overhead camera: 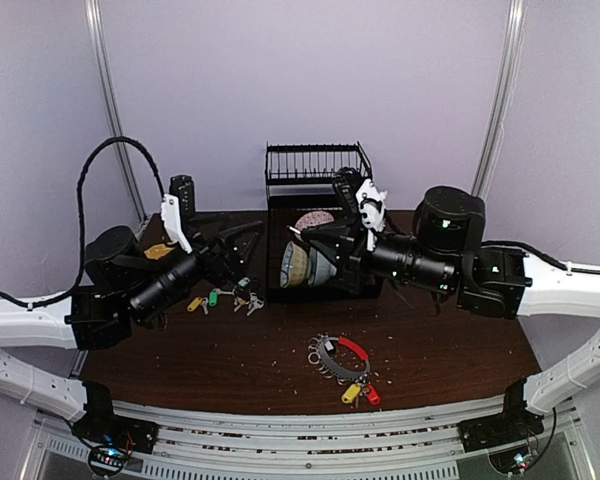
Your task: Put the keys on the keyring
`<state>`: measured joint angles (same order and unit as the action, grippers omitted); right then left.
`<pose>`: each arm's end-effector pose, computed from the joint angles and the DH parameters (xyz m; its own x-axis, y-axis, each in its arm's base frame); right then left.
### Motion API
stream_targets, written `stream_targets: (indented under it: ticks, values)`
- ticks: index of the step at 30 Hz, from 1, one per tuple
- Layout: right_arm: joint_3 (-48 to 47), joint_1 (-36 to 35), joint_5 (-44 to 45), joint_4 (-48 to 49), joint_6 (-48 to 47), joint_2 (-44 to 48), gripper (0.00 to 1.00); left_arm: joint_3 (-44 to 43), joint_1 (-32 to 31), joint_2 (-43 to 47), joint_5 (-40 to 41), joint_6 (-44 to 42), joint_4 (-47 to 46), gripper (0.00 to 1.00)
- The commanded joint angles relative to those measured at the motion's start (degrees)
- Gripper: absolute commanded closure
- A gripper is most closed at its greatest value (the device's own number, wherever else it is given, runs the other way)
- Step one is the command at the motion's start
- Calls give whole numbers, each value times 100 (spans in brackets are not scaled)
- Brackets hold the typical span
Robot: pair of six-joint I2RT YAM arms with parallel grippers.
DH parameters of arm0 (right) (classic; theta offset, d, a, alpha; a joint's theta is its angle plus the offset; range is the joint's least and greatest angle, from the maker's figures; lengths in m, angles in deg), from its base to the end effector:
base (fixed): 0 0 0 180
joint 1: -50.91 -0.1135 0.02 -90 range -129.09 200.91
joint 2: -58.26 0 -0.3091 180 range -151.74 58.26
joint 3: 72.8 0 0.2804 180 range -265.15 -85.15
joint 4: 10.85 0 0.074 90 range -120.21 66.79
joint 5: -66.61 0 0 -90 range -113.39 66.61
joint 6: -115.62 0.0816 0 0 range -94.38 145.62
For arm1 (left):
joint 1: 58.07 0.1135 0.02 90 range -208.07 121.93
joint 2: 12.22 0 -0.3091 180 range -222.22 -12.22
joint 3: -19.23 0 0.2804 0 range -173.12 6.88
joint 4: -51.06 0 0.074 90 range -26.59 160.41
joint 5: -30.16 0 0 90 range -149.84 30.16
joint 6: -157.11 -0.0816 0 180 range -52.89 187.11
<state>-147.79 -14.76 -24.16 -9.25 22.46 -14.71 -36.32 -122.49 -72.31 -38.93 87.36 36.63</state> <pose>0.1494 0.3330 0.4288 0.0765 0.0354 -0.9964 -0.9138 0.4023 -0.0559 0.1529 -0.2521 0.3850 -0.1695 -0.3947 -0.9030 0.6737 0.6223 -0.3985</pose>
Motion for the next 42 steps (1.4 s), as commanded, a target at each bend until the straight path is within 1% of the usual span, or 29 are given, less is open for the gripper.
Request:
stream_targets:
  ticks: [1, 2, 3, 6, 9, 10, 11, 13, 14, 17, 19, 23, 27, 30, 36, 42]
  values:
    - [-165, 158, -765, -1181, -370, 179, 100, 200, 26, 719, 294, -508, 78, 18]
    - [-260, 154, -942, -1496, -496, 146, 100, 180, 26, 810, 132, -720, 149, 20]
    - [-361, 156, -1174, -1801, -607, 102, 100, 121, 26, 864, -109, -964, 258, 24]
    - [-510, 152, -1890, -2451, -944, 60, 100, -227, 26, 799, -1341, -1638, 782, 46]
    - [-558, 156, -2314, -2714, -1118, 83, 100, -791, 26, 284, -2557, -2108, 1734, 64]
    - [-587, 149, -2382, -2770, -1143, 87, 100, -1044, 31, 72, -2916, -2204, 2074, 67]
    - [-610, 147, -2413, -2809, -1162, 84, 100, -1182, 27, -132, -3275, -2263, 2328, 72]
    - [-613, 135, -2490, -2847, -1218, 94, 100, -1123, 26, -354, -3654, -2267, 2343, 82]
    - [-603, 130, -2512, -2849, -1238, 90, 100, -969, 26, -383, -3686, -2223, 2180, 85]
    - [-611, 115, -2515, -2854, -1208, 56, 100, -752, 26, -427, -4035, -2117, 1891, 85]
    - [-591, 114, -2503, -2806, -1181, 64, 100, -718, 26, -489, -4335, -2108, 1811, 83]
    - [-516, 104, -2383, -2623, -1117, 119, 100, -750, 26, -607, -4377, -2211, 1933, 83]
    - [-487, 101, -2134, -2608, -1099, 149, 100, -596, 31, -426, -4572, -2205, 1684, 80]
    - [-463, 107, -2010, -2556, -1054, 180, 100, -540, 30, -304, -4557, -2159, 1624, 78]
    - [-466, 95, -1917, -2476, -1038, 171, 100, -637, 26, -465, -4641, -2150, 1838, 80]
    - [-476, 74, -2101, -2463, -1055, 135, 100, -834, 26, -661, -4151, -2093, 1873, 84]
